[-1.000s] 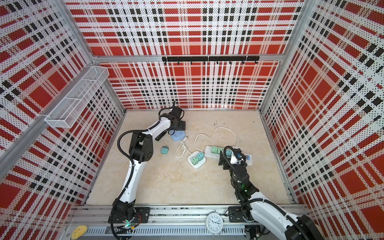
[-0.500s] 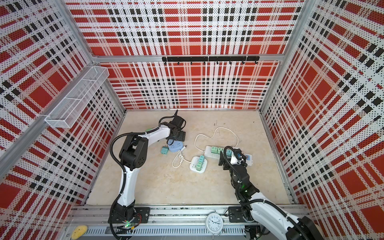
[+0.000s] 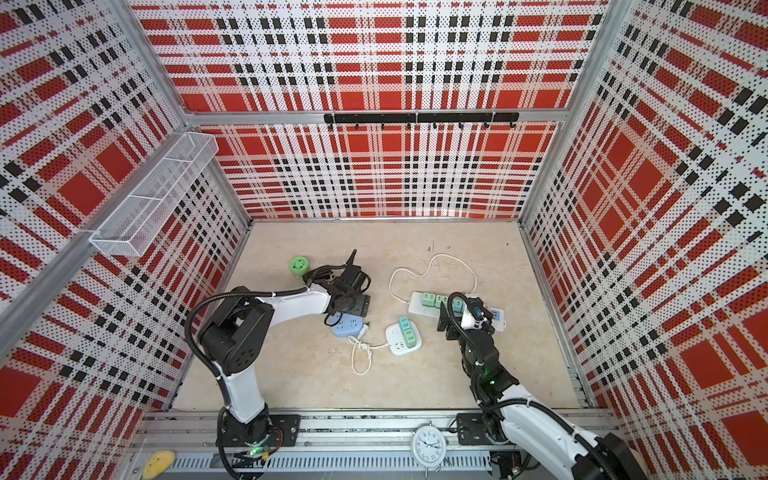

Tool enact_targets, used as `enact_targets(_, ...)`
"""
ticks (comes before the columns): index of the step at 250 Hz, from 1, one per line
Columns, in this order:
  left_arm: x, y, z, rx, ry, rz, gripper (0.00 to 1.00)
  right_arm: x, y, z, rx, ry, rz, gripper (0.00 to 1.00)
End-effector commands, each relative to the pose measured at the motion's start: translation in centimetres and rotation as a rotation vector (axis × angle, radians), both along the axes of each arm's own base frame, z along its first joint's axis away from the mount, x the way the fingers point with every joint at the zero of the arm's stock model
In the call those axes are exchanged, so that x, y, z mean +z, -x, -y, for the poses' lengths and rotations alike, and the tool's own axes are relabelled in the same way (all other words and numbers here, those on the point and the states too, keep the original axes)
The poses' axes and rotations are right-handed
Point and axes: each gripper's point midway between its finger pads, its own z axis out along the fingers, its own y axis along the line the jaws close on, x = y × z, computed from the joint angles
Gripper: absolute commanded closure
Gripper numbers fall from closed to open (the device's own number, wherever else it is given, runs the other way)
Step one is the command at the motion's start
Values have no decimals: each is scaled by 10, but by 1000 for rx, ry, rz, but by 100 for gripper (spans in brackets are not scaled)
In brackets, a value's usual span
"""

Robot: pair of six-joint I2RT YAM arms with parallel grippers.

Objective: Insert the plug

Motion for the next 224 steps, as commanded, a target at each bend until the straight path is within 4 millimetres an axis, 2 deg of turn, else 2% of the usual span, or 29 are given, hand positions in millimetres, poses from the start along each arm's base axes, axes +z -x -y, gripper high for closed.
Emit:
enact_targets(1,3,21,9,1,57,5,15,9,-2,-1,0,-24,26,0)
enact_targets(38,5,38,23,-22,86,12,14,8,-1,-2,8,-26,21,0)
enact_targets(76,7,41,32,-27,121,7,12,8,1,2,-4,-34,25,0)
enact_targets(100,22,40,36,-33,137,38,0,9,1,2,-9,-37,25,0)
enact_targets(130,58,42,31,-35,152,104,1,8,-1,7,-40,-37,20,0)
enact_targets(157,104,54,20,-33,185,194,1,8,-4,17,-110,-41,19,0)
enact_targets(189,153,73,-9,15,242,324,1,7,-6,23,-157,-37,19,0)
enact_targets(204,163,82,-25,37,282,359,1,7,-8,24,-167,-34,18,0)
enact_targets(224,164,89,-49,65,303,402,1,6,-9,24,-173,-31,12,0)
